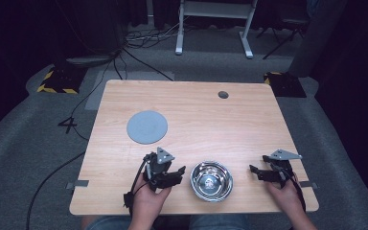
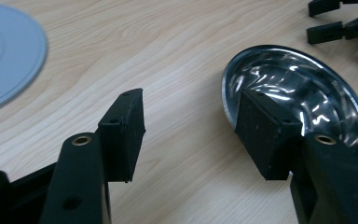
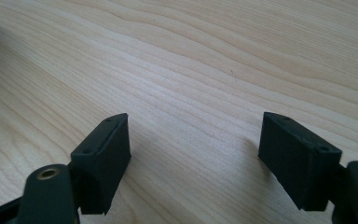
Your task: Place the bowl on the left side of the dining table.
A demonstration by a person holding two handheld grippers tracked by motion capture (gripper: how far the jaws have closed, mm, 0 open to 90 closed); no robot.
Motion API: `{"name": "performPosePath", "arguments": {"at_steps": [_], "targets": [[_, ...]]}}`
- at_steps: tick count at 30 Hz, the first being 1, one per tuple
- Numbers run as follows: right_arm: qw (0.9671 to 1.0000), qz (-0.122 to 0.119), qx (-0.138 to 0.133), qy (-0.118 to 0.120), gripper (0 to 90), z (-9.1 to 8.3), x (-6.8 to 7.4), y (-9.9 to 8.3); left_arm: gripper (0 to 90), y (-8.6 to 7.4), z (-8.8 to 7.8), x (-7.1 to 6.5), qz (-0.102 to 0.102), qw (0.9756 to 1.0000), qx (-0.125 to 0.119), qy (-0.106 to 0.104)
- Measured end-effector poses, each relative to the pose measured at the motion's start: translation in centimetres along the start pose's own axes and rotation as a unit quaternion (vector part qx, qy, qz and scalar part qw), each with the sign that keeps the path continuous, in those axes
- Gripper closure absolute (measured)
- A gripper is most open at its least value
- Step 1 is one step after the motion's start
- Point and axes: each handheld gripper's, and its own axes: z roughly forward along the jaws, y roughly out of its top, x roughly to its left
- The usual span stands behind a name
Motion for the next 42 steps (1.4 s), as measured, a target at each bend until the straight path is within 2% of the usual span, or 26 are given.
{"name": "performPosePath", "arguments": {"at_steps": [1, 2, 3, 12, 13, 15, 16, 17, 18, 19, 20, 21, 22, 24, 25, 26, 27, 29, 30, 32, 34, 36, 37, 40, 41, 42], "targets": [[1.0, 0.0, 0.0, 0.0, 24.6, 0.0, 0.0, 0.0, 41.8, 0.5, 0.5, -0.5, 0.003, 0.9999, 0.006, -0.009], [1.0, 0.0, 0.0, 0.0, 24.6, 0.0, 0.0, 0.0, 41.8, 0.5, 0.5, -0.5, 0.003, 0.9999, 0.006, -0.009], [1.0, 0.0, 0.0, 0.0, 24.6, 0.0, 0.0, 0.0, 41.7, 0.9, 1.1, -1.0, 0.005, 0.9997, 0.009, -0.02], [1.0, 0.001, 0.0, 0.0, 24.6, 0.0, 0.0, 0.0, 40.6, 2.3, 3.0, -3.2, 0.033, 0.9982, 0.024, -0.043], [1.0, 0.002, 0.0, -0.001, 24.6, 0.0, 0.0, 0.0, 40.8, 2.5, 3.4, -3.7, 0.06, 0.9973, 0.035, -0.023], [1.0, 0.002, 0.0, -0.001, 24.6, 0.0, 0.0, 0.0, 43.0, 2.5, 4.0, -4.0, 0.07, 0.9962, 0.051, -0.001], [1.0, 0.002, 0.0, -0.001, 24.6, 0.0, 0.0, 0.0, 43.9, 2.5, 4.0, -4.0, 0.07, 0.9962, 0.051, -0.001], [1.0, 0.002, 0.0, -0.001, 24.6, 0.0, 0.0, 0.0, 43.9, 2.5, 4.4, -3.8, 0.07, 0.9954, 0.066, 0.004], [1.0, 0.002, 0.0, -0.001, 24.6, 0.0, 0.0, 0.0, 45.5, 2.5, 5.3, -3.2, 0.049, 0.9949, 0.088, -0.003], [1.0, 0.002, 0.0, -0.001, 24.6, 0.0, 0.0, 0.0, 46.3, 2.4, 5.7, -2.9, 0.036, 0.9945, 0.098, -0.006], [1.0, 0.002, 0.0, -0.001, 24.6, 0.0, 0.0, 0.0, 47.0, 2.4, 5.7, -2.9, 0.036, 0.9945, 0.098, -0.006], [1.0, 0.002, 0.0, -0.002, 24.6, 0.0, 0.0, 0.0, 47.3, 2.2, 6.7, -2.3, 0.011, 0.993, 0.117, -0.015], [1.0, 0.002, 0.0, -0.001, 24.6, 0.0, 0.0, 0.0, 48.2, 2.1, 7.1, -2.0, 0.003, 0.9919, 0.126, -0.017], [1.0, 0.002, 0.0, -0.001, 24.6, 0.0, 0.0, 0.0, 49.7, 2.0, 7.7, -1.6, -0.012, 0.9893, 0.141, -0.038], [1.0, 0.002, 0.0, -0.001, 24.6, 0.0, 0.0, 0.0, 50.5, 1.9, 7.9, -1.4, -0.018, 0.9885, 0.145, -0.04], [1.0, 0.002, 0.0, -0.002, 24.6, 0.0, 0.0, 0.0, 51.8, 1.9, 7.9, -1.4, -0.018, 0.9885, 0.145, -0.04], [1.0, 0.002, 0.0, -0.002, 24.6, 0.0, 0.0, 0.0, 53.2, 1.8, 8.2, -1.3, -0.026, 0.9867, 0.155, -0.044], [1.0, 0.002, 0.001, -0.002, 24.6, 0.0, 0.0, 0.0, 56.1, 1.8, 8.4, -1.2, -0.025, 0.9858, 0.16, -0.043], [1.0, 0.002, 0.0, -0.002, 24.6, 0.0, 0.0, 0.0, 57.7, 1.8, 8.6, -1.2, -0.03, 0.9842, 0.169, -0.045], [1.0, 0.002, 0.0, -0.002, 24.6, 0.0, 0.0, 0.0, 61.1, 1.8, 8.7, -1.1, -0.026, 0.9832, 0.176, -0.041], [1.0, 0.002, 0.001, -0.003, 24.6, 0.0, 0.1, 0.0, 64.8, 1.7, 9.0, -1.0, -0.031, 0.9823, 0.18, -0.041], [1.0, 0.003, 0.0, -0.003, 24.6, 0.0, 0.1, 0.0, 68.7, 1.6, 9.0, -0.9, -0.037, 0.9823, 0.177, -0.049], [1.0, 0.003, 0.001, -0.003, 24.6, 0.0, 0.1, 0.0, 71.4, 1.6, 9.0, -0.9, -0.039, 0.9813, 0.179, -0.061], [1.0, 0.004, 0.001, -0.002, 24.6, 0.0, 0.1, 0.0, 76.8, 1.7, 9.0, -1.0, -0.038, 0.9812, 0.18, -0.058], [1.0, 0.003, 0.0, -0.003, 24.6, 0.0, 0.1, 0.0, 77.1, 1.8, 9.0, -1.1, -0.033, 0.9824, 0.176, -0.055], [1.0, 0.003, 0.0, -0.003, 24.6, 0.0, 0.1, 0.0, 77.9, 1.8, 9.0, -1.1, -0.033, 0.9824, 0.176, -0.055]]}}
